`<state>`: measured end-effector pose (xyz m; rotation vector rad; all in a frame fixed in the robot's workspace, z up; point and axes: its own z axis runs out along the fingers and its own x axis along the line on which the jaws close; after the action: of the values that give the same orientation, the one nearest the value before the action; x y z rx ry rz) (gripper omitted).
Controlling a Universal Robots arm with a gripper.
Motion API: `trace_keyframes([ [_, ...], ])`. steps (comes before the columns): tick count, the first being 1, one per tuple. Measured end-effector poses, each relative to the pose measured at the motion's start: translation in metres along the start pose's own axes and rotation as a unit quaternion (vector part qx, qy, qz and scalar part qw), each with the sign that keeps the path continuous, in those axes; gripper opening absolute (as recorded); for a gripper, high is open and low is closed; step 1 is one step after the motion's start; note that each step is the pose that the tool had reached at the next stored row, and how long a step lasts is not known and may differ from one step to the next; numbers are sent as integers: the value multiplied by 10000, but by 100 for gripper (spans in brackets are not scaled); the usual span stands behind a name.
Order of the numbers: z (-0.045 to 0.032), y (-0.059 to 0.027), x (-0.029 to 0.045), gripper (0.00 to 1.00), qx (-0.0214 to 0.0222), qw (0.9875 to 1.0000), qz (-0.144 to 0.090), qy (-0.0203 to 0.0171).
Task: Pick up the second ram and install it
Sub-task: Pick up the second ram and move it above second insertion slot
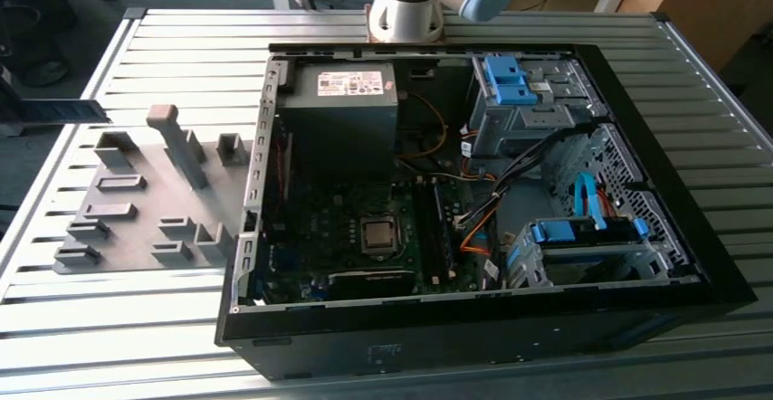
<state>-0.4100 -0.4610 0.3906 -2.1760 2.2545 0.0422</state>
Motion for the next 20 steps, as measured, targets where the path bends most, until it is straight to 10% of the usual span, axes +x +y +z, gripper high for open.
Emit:
trace_keyframes([
  [10, -180, 3, -4, 14, 0, 10000, 0, 0],
  [20, -189, -9, -5, 14, 0, 10000, 0, 0],
])
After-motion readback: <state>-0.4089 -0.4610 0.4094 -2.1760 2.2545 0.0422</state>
